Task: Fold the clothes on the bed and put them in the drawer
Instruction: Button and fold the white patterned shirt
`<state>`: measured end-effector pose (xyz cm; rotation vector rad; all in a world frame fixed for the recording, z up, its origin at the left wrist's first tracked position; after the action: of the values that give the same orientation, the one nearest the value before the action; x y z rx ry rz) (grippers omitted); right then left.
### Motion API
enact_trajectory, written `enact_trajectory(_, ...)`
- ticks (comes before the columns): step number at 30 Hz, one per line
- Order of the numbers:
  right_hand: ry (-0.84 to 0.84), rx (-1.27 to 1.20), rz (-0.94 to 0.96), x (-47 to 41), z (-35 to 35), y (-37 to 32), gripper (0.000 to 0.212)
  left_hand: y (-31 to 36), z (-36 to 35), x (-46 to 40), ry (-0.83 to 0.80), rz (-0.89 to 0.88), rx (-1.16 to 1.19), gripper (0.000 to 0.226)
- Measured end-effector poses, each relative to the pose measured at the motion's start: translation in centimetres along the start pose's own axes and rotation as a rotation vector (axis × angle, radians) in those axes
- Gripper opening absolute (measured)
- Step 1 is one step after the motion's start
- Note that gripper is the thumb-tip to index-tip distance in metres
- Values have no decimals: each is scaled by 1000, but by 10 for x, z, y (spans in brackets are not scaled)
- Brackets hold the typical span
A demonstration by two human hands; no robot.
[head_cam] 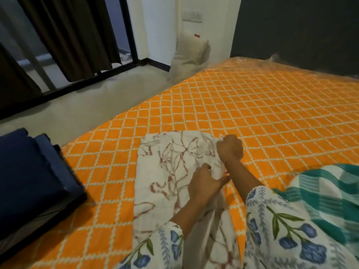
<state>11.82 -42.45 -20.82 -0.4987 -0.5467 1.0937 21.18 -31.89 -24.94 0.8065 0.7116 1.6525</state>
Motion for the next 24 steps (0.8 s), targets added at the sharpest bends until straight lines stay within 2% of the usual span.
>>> enact_trajectory(1,-44,-50,63,2,-5,-16,36,2,8,-4,44,7,31,75)
enact_trajectory(2,-100,-117,118,7,-9,-36,41,3,20,-11,100,4,52,74)
enact_trajectory(5,-277,-358,148,17,-27,-78,34,-5,74,-38,265,61,141,26)
enact_trajectory(7,-413,-443,129,24,-45,-95,25,-26,104,-51,231,206,370,12)
enact_trajectory(8,-490,-490,129,28,-53,-102,11,-36,112,-54,152,293,508,9)
enact_trajectory(9,-564,-503,134,33,-62,-105,14,-44,114,-52,74,386,643,10)
enact_trajectory(10,-614,-458,162,35,-72,-107,33,-54,117,-51,40,458,725,11)
enact_trajectory(12,-549,-207,355,45,-78,-104,46,-75,124,-53,84,537,778,13)
enact_trajectory(14,-433,-34,558,60,-81,-87,43,-92,129,-54,203,555,767,19)
enact_trajectory(16,-341,131,721,77,-86,-62,44,-101,128,-55,253,531,766,20)
enact_trajectory(18,-291,286,742,82,-96,-37,50,-98,124,-56,244,457,704,14)
enact_trajectory(22,-336,530,705,75,-123,-15,87,-79,115,-69,115,223,256,41)
enact_trajectory(24,-271,556,727,74,-124,-23,81,-73,118,-75,180,170,116,48)
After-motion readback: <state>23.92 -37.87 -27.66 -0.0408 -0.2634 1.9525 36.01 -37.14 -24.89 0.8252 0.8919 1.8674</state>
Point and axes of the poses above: each hand's wrist, its own x-axis away from the middle knuckle, its own z-axis out of the back of the hand, y = z × x, the point moved 6 cm from there along -x, towards the middle knuckle, and after that the axes turned 3 degrees about -z, right-handed, at the moved point
